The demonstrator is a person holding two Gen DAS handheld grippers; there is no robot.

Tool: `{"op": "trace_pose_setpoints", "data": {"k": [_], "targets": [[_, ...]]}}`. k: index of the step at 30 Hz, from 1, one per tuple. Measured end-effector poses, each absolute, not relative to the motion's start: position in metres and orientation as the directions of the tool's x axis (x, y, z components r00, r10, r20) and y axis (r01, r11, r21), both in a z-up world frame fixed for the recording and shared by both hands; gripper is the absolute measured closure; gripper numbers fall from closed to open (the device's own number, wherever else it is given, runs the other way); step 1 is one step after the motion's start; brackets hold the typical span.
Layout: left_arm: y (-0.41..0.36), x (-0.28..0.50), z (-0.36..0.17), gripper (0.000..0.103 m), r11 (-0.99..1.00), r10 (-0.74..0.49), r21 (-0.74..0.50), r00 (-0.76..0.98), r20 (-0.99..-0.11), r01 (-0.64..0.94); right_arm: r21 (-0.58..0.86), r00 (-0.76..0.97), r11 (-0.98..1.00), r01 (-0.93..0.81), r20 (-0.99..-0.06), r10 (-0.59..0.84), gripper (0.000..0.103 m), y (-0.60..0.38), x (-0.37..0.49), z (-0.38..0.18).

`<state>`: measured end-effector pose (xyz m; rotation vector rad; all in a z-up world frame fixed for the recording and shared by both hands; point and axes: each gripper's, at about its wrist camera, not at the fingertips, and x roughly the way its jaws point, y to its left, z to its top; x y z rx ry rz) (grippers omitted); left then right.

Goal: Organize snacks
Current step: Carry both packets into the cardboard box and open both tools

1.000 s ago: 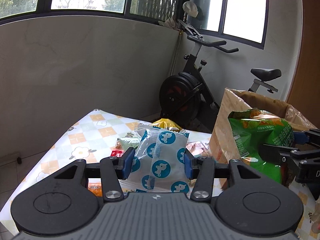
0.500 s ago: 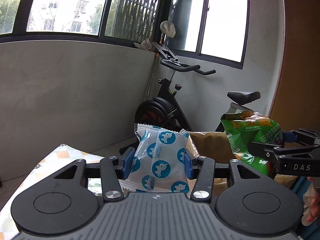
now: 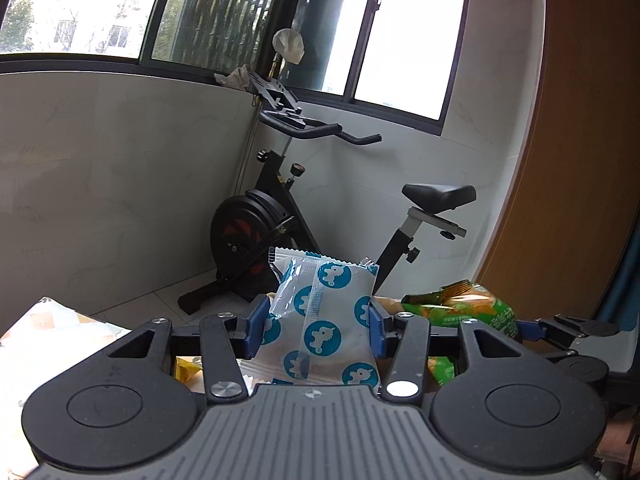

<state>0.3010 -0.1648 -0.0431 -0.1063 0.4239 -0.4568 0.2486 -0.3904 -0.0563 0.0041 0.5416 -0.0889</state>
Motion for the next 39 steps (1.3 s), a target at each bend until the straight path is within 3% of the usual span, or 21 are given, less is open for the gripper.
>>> {"op": "trace_pose_setpoints", "data": {"k": [20, 27, 30, 39], "targets": [[-0.228, 0.349, -0.078, 0.049, 0.887, -0.445, -0.116, 0.762, -0.471, 0.447, 0.031, 0.804, 0.991, 0.133, -0.588, -0.089, 0.029, -0.423, 0.28, -0.094], [-0.231, 0.346, -0.078, 0.029, 0.878, -0.452, -0.074, 0.769, -0.452, 0.473, 0.054, 0.787, 0.988, 0.144, -0.611, -0.081, 0.018, -0.43, 0.286, -0.098], [-0.228, 0.347, -0.079, 0.028, 0.88, -0.449, -0.079, 0.767, -0.459, 0.468, 0.07, 0.785, 0.985, 0.158, -0.614, -0.082, 0.012, -0.433, 0.283, -0.099], [-0.195, 0.342, -0.068, 0.025, 0.899, -0.423, -0.097, 0.788, -0.447, 0.428, 0.089, 0.803, 0.977, 0.194, -0.587, -0.106, 0.01, -0.436, 0.266, -0.089]]}}
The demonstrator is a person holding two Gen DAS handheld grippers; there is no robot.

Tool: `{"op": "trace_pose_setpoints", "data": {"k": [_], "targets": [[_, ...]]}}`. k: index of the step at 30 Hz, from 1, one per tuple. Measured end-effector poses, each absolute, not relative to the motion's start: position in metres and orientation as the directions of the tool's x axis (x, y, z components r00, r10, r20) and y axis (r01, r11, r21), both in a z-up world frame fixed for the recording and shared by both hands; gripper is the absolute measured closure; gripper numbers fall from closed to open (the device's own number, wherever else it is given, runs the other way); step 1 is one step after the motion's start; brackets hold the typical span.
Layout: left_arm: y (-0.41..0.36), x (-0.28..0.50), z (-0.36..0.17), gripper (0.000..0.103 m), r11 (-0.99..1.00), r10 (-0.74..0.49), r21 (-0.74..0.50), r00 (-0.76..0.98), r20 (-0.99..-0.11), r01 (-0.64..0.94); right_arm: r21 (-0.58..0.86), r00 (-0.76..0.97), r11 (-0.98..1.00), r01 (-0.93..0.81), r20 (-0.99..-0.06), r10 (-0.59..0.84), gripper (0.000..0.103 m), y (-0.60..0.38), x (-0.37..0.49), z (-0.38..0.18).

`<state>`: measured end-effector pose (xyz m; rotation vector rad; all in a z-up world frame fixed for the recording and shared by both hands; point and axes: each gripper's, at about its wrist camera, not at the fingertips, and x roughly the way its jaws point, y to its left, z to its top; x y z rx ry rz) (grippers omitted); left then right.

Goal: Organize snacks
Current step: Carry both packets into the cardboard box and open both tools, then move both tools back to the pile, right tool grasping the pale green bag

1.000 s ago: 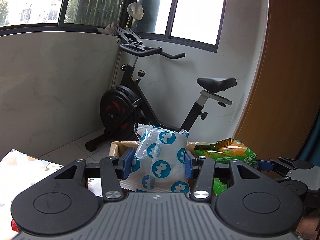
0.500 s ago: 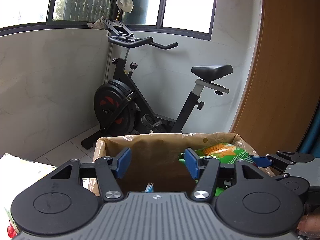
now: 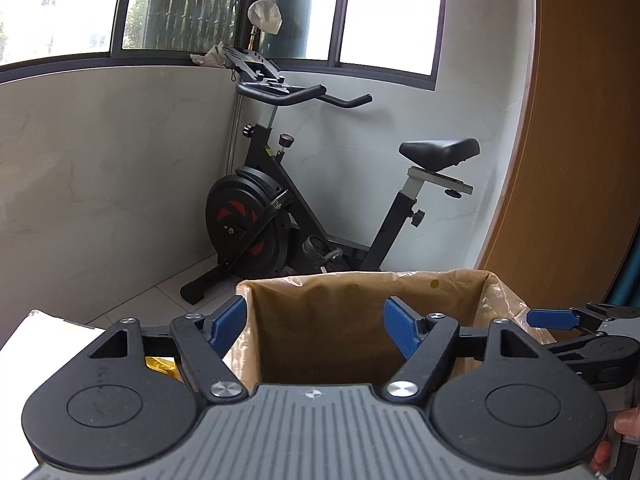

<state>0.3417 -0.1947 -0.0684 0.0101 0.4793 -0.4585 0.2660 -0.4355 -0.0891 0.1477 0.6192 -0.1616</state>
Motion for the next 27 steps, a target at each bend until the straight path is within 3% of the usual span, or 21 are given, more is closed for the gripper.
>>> {"op": "trace_pose_setpoints", "data": {"k": [18, 27], "targets": [[-0.046, 0.292, -0.054, 0.024, 0.951, -0.308, -0.1, 0.848, -0.431, 0.294, 0.042, 0.85, 0.991, 0.124, -0.52, -0.085, 0.01, -0.365, 0.235, -0.058], [0.041, 0.264, -0.079, 0.024, 0.973, -0.222, -0.064, 0.837, -0.501, 0.22, 0.051, 0.871, 0.999, -0.01, -0.491, 0.034, 0.01, -0.271, 0.218, -0.059]]}}
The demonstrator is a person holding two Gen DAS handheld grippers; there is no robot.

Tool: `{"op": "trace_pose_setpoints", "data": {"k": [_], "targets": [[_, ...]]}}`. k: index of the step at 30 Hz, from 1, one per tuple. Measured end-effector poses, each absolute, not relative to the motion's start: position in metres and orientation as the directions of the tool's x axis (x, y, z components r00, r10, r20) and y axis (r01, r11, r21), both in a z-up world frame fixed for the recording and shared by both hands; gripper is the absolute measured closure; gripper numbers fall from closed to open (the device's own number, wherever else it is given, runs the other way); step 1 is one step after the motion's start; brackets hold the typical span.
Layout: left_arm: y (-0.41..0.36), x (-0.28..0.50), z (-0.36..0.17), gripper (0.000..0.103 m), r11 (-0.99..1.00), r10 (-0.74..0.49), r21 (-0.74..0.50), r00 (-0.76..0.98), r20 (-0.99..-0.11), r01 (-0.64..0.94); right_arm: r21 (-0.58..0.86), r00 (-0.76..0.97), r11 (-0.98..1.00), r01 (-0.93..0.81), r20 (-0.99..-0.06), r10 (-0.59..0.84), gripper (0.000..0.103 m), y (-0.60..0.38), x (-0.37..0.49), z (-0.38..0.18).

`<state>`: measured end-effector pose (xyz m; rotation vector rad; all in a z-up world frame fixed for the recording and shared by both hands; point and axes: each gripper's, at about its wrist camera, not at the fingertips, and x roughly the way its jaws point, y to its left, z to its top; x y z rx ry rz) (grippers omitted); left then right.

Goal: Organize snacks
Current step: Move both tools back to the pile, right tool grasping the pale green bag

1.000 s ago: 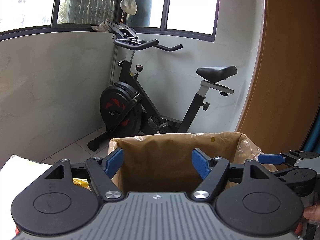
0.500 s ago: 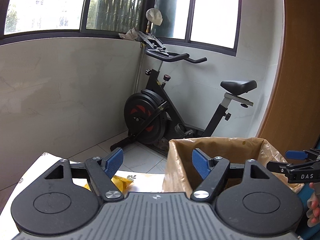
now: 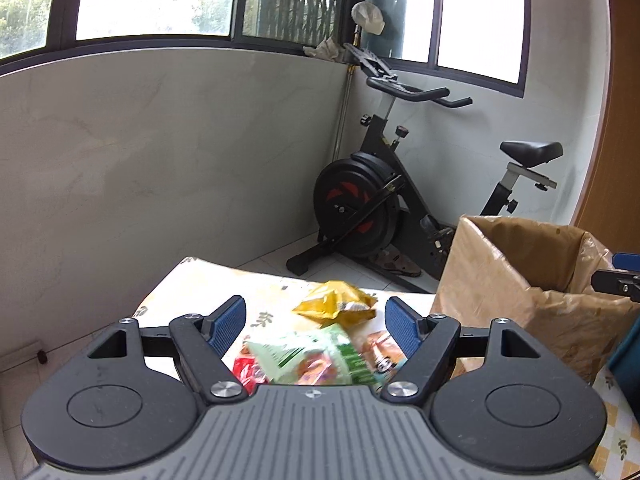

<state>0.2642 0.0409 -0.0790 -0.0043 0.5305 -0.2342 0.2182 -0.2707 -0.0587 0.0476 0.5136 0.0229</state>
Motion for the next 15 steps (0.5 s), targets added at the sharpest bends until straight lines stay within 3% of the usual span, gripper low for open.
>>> {"op": "trace_pose_setpoints", "data": {"k": [15], "targets": [[0.137, 0.25, -0.151, 0.024, 0.991, -0.054, -0.131, 0.772, -0.633, -0.038, 0.076, 0.786, 0.958, -0.277, -0.555, 0.271, 0.011, -0.129, 0.267, -0.118]]}}
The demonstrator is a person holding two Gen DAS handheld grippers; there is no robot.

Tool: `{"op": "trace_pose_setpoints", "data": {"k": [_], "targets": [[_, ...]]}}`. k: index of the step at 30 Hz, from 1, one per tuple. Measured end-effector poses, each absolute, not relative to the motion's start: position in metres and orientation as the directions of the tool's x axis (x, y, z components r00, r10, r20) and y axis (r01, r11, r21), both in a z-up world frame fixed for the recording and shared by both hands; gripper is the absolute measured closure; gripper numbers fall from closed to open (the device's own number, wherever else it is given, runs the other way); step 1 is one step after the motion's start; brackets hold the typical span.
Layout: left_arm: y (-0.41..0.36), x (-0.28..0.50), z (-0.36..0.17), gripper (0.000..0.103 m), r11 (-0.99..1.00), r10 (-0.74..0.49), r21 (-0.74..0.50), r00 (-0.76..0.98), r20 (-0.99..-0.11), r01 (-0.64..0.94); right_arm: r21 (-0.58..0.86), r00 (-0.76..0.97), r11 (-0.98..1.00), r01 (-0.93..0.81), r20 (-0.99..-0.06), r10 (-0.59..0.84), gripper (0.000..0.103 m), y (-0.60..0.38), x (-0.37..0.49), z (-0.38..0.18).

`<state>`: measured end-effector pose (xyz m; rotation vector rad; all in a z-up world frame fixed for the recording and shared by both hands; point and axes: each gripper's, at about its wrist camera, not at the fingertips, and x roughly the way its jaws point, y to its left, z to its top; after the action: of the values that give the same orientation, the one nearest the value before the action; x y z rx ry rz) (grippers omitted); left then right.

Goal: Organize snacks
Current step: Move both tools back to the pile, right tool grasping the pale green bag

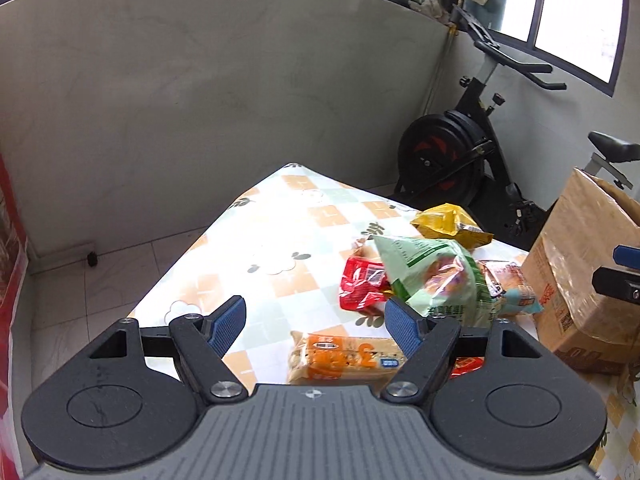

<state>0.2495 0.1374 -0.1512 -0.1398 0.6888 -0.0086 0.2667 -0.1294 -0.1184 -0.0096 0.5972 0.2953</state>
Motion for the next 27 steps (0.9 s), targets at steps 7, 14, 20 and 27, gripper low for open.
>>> {"op": "trace_pose_setpoints", "data": {"k": [7, 14, 20, 27], "targets": [[0.156, 0.255, -0.171, 0.024, 0.973, 0.061, -0.13, 0.756, -0.652, -0.19, 0.153, 0.729, 0.941, -0.301, -0.599, 0.331, 0.008, -0.102, 0.321, -0.16], [0.171, 0.245, -0.191, 0.024, 0.946, 0.102, -0.162, 0.733, -0.672, -0.28, 0.122, 0.662, 0.953, -0.276, -0.695, 0.281, 0.008, -0.079, 0.387, -0.21], [0.173, 0.236, -0.21, 0.024, 0.933, 0.101, -0.179, 0.704, -0.703, -0.311, 0.12, 0.631, 0.968, -0.222, -0.739, 0.237, 0.008, -0.08, 0.42, -0.242], [0.17, 0.225, -0.226, 0.024, 0.928, 0.081, -0.194, 0.682, -0.727, -0.318, 0.115, 0.605, 0.962, -0.247, -0.757, 0.246, 0.018, -0.079, 0.424, -0.256]]}}
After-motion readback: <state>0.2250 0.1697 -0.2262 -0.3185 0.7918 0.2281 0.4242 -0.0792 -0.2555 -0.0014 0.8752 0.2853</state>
